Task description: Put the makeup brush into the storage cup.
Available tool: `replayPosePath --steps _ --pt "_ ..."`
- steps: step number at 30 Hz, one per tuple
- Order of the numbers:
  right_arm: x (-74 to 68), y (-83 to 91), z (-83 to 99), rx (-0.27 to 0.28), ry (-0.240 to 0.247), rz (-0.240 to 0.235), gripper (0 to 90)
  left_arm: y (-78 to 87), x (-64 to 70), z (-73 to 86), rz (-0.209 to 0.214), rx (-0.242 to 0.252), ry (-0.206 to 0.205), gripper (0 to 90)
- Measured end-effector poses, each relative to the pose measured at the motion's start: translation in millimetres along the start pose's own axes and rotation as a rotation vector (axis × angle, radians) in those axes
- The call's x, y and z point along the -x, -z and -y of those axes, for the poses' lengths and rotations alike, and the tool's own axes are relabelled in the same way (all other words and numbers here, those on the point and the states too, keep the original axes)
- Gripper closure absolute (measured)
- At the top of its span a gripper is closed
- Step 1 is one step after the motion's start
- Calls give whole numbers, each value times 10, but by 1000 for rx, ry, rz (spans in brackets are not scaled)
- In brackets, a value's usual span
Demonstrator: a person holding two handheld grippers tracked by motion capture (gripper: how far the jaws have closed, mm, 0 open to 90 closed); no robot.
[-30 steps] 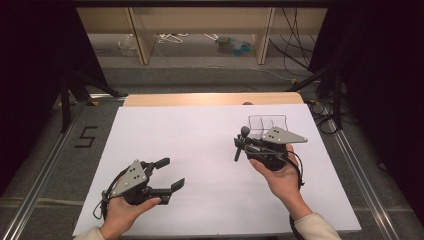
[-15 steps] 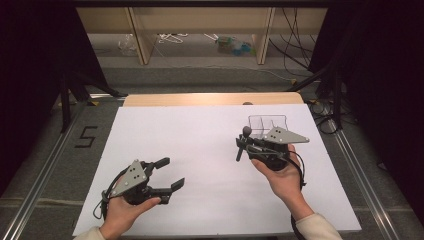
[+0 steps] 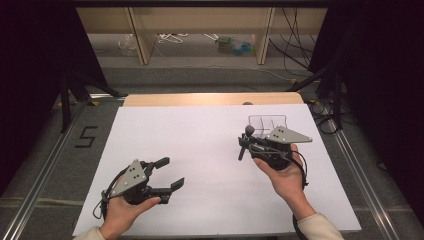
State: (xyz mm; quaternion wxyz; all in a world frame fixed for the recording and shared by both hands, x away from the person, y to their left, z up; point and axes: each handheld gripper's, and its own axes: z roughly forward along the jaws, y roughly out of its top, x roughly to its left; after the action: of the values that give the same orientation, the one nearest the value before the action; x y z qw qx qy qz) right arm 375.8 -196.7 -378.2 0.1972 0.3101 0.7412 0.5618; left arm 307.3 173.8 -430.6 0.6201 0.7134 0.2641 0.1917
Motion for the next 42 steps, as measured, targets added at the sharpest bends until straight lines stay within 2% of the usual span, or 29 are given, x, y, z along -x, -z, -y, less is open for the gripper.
replayPosePath --steps 2,7,19,30,31,33,34,36,40,42 --pt "11 14 -3 -8 -7 -8 779 -1 2 4 -1 -1 6 198" --pt "29 31 -8 1 -6 11 779 -2 2 1 1 0 -2 199" --pt "56 59 -15 -8 -11 15 779 0 1 1 -1 0 4 199" --pt "111 95 -17 5 -12 40 779 0 2 1 -3 -1 4 200" --pt "121 88 -15 19 -7 41 779 0 2 1 -3 0 4 200" --pt "120 95 -15 14 -25 36 779 1 -2 -2 -2 0 -5 200" --pt "128 103 -17 10 -20 40 779 1 3 0 -4 0 5 200" --pt "143 112 -20 14 -12 58 779 2 -1 -2 -4 0 -2 200" --pt "153 126 -24 3 -25 52 779 2 -2 -3 -3 0 -5 200" --pt "171 120 -20 25 -9 59 779 3 -2 -4 -5 0 -6 200"
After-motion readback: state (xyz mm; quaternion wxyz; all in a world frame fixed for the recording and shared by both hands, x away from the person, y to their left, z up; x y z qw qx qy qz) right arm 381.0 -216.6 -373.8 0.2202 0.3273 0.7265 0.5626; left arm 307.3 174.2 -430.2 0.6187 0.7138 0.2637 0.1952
